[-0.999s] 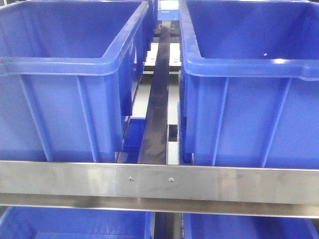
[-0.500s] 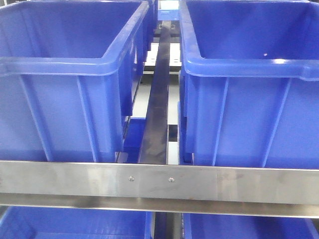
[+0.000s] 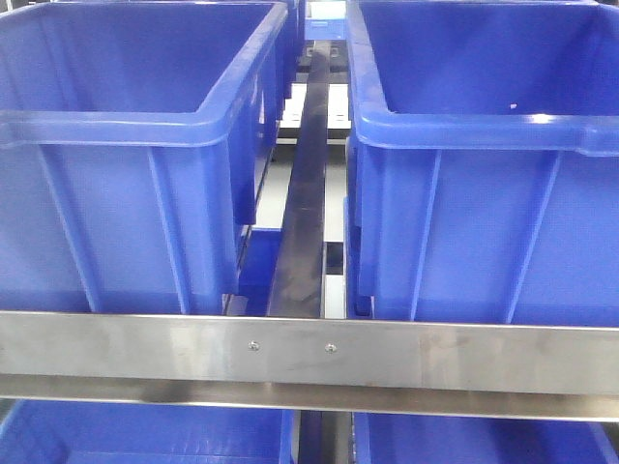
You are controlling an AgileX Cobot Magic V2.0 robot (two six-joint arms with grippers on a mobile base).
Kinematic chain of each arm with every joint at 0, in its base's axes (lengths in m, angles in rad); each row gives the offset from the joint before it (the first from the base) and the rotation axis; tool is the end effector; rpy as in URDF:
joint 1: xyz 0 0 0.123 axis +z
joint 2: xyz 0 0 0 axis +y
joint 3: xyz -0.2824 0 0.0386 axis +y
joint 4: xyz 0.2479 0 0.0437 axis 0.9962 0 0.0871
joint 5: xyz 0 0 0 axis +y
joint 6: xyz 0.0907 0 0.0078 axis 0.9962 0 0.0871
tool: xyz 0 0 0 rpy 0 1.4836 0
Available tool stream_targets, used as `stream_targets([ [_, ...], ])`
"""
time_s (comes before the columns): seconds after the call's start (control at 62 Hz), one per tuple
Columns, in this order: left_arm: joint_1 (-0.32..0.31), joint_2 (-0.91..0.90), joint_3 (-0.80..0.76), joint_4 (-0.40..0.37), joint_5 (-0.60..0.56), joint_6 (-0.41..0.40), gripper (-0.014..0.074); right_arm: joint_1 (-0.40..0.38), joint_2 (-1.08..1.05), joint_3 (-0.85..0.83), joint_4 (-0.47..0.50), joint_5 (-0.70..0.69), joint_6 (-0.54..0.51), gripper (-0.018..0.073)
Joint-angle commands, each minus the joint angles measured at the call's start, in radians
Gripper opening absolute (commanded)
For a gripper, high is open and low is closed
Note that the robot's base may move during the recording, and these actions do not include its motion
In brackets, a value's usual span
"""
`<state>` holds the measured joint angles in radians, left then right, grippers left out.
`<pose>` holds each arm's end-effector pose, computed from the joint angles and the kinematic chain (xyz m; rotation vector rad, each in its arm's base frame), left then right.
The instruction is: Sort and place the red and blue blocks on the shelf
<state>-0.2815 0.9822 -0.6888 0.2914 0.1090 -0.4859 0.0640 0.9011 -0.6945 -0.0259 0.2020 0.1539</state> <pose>0.2043 -0.0561 0.3215 0.0592 1.8912 -0.2976 0.1925 0.0119 0.3314 0.0646 1.8930 0.1264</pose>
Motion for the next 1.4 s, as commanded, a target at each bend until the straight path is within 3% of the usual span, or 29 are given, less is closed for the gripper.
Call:
stream_targets([
  [0.0,0.000,-0.058,0.018,-0.002,-0.093,-0.002,0.0135,-0.004,-0.053,0.000,-0.011,-0.071,-0.007,0.0050],
  [0.483,0.000,-0.353,0.367,-0.025,-0.114,-0.002,0.0135,-0.004,-0.377,0.384,-0.010,-0.146,-0.007,0.0050],
  [1.386,0.000,-0.378,0.389,-0.017,-0.109,-0.002,0.0135,-0.004,-0.401,0.395,-0.002,-0.146,-0.007,0.0048],
])
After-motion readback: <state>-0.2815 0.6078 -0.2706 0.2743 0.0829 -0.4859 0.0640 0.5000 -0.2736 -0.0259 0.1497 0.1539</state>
